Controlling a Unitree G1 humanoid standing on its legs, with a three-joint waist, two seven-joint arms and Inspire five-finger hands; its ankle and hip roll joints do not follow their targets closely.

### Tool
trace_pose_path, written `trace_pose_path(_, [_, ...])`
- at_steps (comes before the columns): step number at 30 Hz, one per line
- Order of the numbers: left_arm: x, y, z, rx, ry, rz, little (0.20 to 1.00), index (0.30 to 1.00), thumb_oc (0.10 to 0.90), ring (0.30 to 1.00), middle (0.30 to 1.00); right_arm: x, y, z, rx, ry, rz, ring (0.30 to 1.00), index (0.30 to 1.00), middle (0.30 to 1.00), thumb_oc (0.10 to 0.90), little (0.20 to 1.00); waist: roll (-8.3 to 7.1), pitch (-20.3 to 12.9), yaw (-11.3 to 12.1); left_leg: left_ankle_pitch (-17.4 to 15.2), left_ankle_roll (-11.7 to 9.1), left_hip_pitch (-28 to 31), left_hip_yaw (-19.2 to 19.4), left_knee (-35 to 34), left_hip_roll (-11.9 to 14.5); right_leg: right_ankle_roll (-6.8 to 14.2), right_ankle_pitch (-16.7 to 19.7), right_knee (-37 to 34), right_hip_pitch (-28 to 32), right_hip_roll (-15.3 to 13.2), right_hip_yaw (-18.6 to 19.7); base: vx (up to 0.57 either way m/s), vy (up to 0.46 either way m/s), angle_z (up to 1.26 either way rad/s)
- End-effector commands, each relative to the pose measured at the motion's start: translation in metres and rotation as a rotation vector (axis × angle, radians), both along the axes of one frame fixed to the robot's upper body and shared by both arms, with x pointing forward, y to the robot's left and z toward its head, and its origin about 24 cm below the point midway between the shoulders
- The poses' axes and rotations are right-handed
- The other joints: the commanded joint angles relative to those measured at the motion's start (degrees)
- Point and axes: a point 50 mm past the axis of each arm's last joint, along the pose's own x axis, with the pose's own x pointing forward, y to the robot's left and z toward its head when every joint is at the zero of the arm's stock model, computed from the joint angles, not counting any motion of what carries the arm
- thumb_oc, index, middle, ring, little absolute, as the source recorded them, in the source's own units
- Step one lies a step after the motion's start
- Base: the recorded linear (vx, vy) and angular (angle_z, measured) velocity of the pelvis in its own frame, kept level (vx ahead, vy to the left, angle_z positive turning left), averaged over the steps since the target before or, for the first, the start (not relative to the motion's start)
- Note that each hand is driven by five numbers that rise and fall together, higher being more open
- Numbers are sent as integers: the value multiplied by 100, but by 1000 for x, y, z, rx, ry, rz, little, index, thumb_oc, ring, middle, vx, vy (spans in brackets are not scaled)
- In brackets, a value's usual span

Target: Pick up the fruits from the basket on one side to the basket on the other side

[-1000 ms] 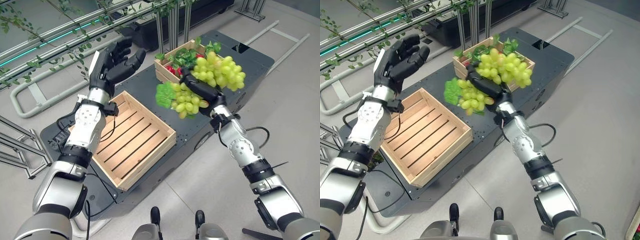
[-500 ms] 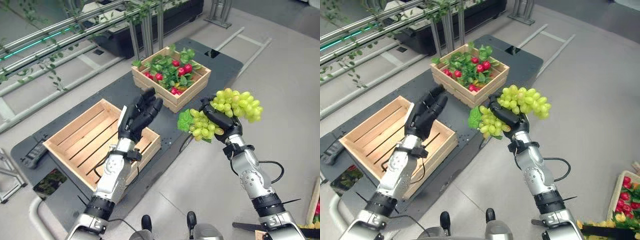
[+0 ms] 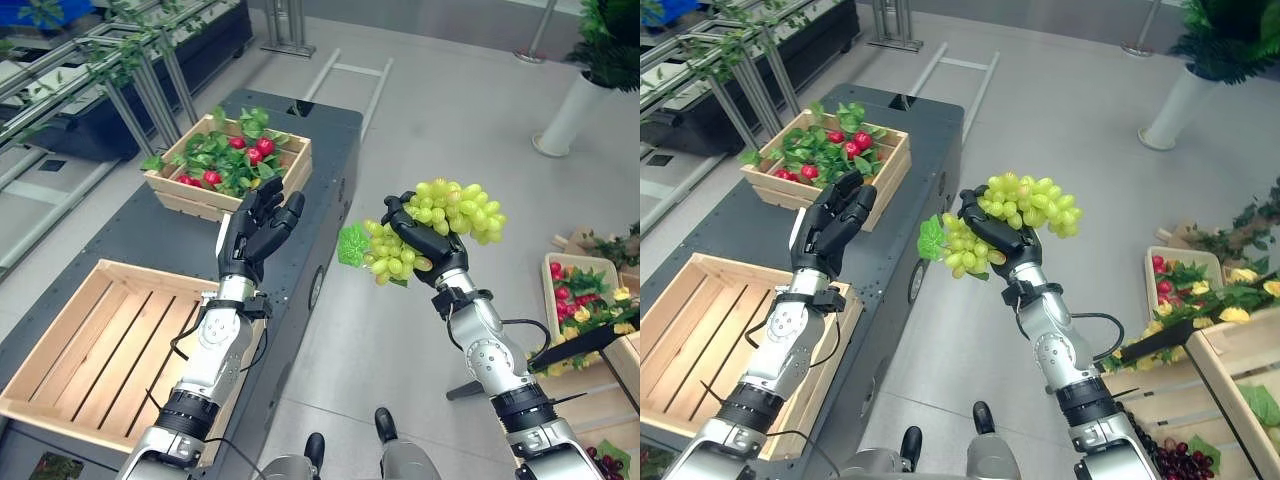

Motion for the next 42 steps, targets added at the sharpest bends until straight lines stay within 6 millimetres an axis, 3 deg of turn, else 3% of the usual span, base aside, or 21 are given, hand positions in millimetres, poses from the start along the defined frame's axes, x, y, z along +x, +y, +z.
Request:
trace_pose_path(1, [-4, 16, 47, -22, -256, 45, 900, 900, 800, 900, 900, 12, 8, 74, 52, -338, 77, 300, 300, 300, 400, 300, 494, -471, 218, -373, -187, 461, -258, -321, 153, -119, 387, 1245, 83, 445, -832, -285, 18, -94])
trace_pose_path(4, [-7, 18, 43, -19, -246, 54, 900, 900, 800, 900, 900, 12, 13, 76, 36, -348, 97, 300, 300, 300, 400, 300, 533, -557, 404, -276, -141, 293, -102, -268, 232, -271, -190, 1630, 380, 520, -1125, -218, -49, -69])
trace_pose_path(5, [-6, 17, 41, -21, -233, 54, 900, 900, 800, 900, 900, 12, 16, 75, 21, -354, 101, 300, 300, 300, 400, 300, 434, -598, 470, -311, -158, 188, -16, -84, 197, -331, -366, 1411, 623, 553, -1179, -99, -87, -67])
trace_pose_path(6, [-6, 17, 41, -21, -233, 54, 900, 900, 800, 900, 900, 12, 16, 75, 21, -354, 101, 300, 300, 300, 400, 300, 433, -594, 470, -322, -158, 187, -16, -67, 198, -332, -361, 1391, 640, 554, -1181, -123, -203, -63])
trace_pose_path(7, [-3, 16, 34, -53, -195, 61, 900, 900, 800, 900, 900, 15, 17, 69, 13, -335, 108, 300, 300, 300, 400, 300, 287, -658, 532, -378, -278, 106, 160, 94, 241, -405, -361, 491, 1074, 505, -1255, -85, -157, -41])
trace_pose_path(10, [6, 2, 32, -101, -159, 58, 900, 900, 800, 900, 900, 19, 28, 75, -18, -337, 124, 300, 300, 300, 400, 300, 273, -668, 470, -279, -427, 97, 231, -59, 391, -440, -299, -13, 1212, 603, -1059, -124, -107, -34])
trace_pose_path(14, [10, -16, 29, -108, -140, 38, 900, 900, 800, 900, 900, 22, 17, 73, -35, -310, 123, 300, 300, 300, 400, 300, 240, -788, 392, -196, -483, 187, 211, -370, 432, -474, -210, -372, 1320, 661, -1111, -46, -54, -15])
trace_pose_path(17, [6, -18, 25, -121, -131, 28, 900, 900, 800, 900, 900, 19, 11, 67, -40, -295, 127, 300, 300, 300, 400, 300, 243, -878, 337, -153, -492, 287, 198, -554, 449, -498, -180, -463, 1339, 720, -1098, -16, -51, -3])
trace_pose_path(23, [5, -15, 17, -132, -98, 88, 900, 900, 800, 900, 900, 15, 22, 56, -94, -266, 243, 300, 300, 300, 400, 300, 232, -987, 276, -110, -502, 405, 210, -654, 471, -559, -206, -451, 1357, 826, -1098, -35, -48, 0])
trace_pose_path(25, [4, -14, 17, -144, -102, 90, 900, 900, 800, 900, 900, 13, 20, 53, -115, -262, 251, 300, 300, 300, 400, 300, 206, -1001, 259, -169, -497, 368, 213, -475, 420, -570, -200, -415, 1349, 820, -1073, -85, 27, 2])
trace_pose_path(27, [3, -15, 17, -171, -107, 90, 900, 900, 800, 900, 900, 13, 16, 54, -124, -261, 256, 300, 300, 300, 400, 300, 100, -954, 238, -450, -553, 194, 242, 245, 349, -601, -200, -303, 1293, 720, -1028, -166, 67, 5])
trace_pose_path(29, [0, -15, 15, -181, -121, 100, 900, 900, 800, 900, 900, 12, 20, 54, -140, -283, 319, 300, 300, 300, 400, 300, -95, -784, 289, -818, -485, -193, 19, 1654, 139, -662, -191, -80, 1178, 530, -927, -235, 131, 9])
trace_pose_path(31, [-1, -15, 15, -179, -131, 107, 900, 900, 800, 900, 900, 11, 24, 54, -157, -295, 353, 300, 300, 300, 400, 300, -92, -720, 293, -848, -422, -267, -56, 1848, 144, -687, -210, 68, 1101, 523, -895, -197, 211, -27])
trace_pose_path(34, [6, -19, 24, -180, -153, 127, 900, 900, 800, 900, 900, 14, 39, 59, -212, -328, 375, 300, 300, 300, 400, 300, 63, -604, 273, -820, -323, 32, -619, 855, 138, -624, -269, 394, 863, 628, -618, -242, 284, -45])
trace_pose_path(35, [11, -22, 30, -168, -163, 127, 900, 900, 800, 900, 900, 14, 43, 62, -220, -338, 359, 300, 300, 300, 400, 300, 150, -546, 236, -638, -323, 113, -734, 428, 139, -541, -224, 474, 735, 662, -576, -346, 279, -53])
trace_pose_path(36, [19, -31, 40, -154, -168, 111, 900, 900, 800, 900, 900, 15, 40, 68, -215, -340, 330, 300, 300, 300, 400, 300, 149, -462, 123, -476, -357, 214, -679, 53, 163, -356, 46, 367, 548, 566, -547, -296, 208, -48])
trace_pose_path(37, [19, -33, 41, -150, -169, 110, 900, 900, 800, 900, 900, 14, 40, 68, -214, -338, 326, 300, 300, 300, 400, 300, 142, -452, 111, -459, -361, 232, -708, 1, 145, -321, 124, 311, 525, 541, -535, -313, 188, -24])
trace_pose_path(38, [19, -36, 43, -131, -174, 119, 900, 900, 800, 900, 900, 13, 39, 68, -220, -340, 326, 300, 300, 300, 400, 300, 127, -397, 55, -447, -366, 365, -859, -255, 46, -103, 520, 56, 295, 393, -555, -193, 117, -3])
trace_pose_path(41, [13, -30, 41, -103, -186, 156, 900, 900, 800, 900, 900, 8, 40, 64, -228, -345, 353, 300, 300, 300, 400, 300, 205, -378, -15, -482, -336, 658, -760, -662, 78, 55, 838, -284, 93, 297, -719, -190, 139, -12])
trace_pose_path(42, [12, -24, 39, -103, -173, 176, 900, 900, 800, 900, 900, 7, 41, 60, -220, -343, 375, 300, 300, 300, 400, 300, 256, -371, 24, -453, -317, 738, -626, -774, 94, 76, 811, -196, 31, 284, -987, -255, 124, -67])
